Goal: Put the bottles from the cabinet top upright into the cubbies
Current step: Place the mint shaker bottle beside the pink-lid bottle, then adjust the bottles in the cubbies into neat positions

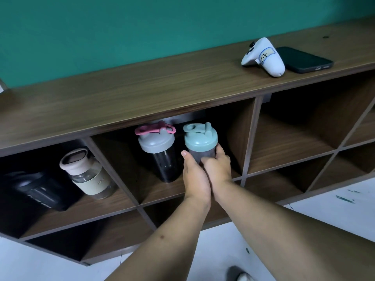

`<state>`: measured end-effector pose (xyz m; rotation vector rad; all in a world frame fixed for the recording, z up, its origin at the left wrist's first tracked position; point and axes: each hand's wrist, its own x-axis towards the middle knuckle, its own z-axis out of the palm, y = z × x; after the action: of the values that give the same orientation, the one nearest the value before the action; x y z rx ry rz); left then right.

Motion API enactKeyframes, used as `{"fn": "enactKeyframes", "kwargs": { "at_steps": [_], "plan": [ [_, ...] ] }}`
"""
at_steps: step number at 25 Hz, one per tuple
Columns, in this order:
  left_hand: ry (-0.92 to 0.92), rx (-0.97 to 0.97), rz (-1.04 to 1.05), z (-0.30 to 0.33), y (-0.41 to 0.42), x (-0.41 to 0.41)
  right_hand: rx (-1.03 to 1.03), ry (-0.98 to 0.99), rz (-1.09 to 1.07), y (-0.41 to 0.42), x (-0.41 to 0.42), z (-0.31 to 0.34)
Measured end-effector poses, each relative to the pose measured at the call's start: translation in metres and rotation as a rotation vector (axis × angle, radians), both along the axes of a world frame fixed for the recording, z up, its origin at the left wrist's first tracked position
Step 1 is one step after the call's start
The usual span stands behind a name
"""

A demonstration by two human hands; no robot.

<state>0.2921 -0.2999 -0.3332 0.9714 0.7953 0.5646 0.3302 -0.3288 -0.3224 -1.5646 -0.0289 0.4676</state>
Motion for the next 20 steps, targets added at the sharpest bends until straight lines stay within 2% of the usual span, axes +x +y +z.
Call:
{"fn": "enactKeyframes", "kwargs": {
  "at_steps": [5,15,17,20],
  "plan": [
    [-0.021,-0.028,-0.035,0.001,-0.003,-0.001,0.104,0.056,0.101,-0.014,0.007,0.012],
    [-0.082,-0.080,-0.074,0.003,-0.001,0.000,0.016,0.059,0.200,-0.025,0.013,0.008],
    [-0.019,-0.042,-0.001,0.006,-0.003,-0.005,-0.107,0.047,0.097,-0.020,0.005,0.004],
    [0.199,0.106,0.241,0.009,0.003,-0.021,-0.242,0.004,0.026,-0.009,-0.019,0.000]
  ]
}}
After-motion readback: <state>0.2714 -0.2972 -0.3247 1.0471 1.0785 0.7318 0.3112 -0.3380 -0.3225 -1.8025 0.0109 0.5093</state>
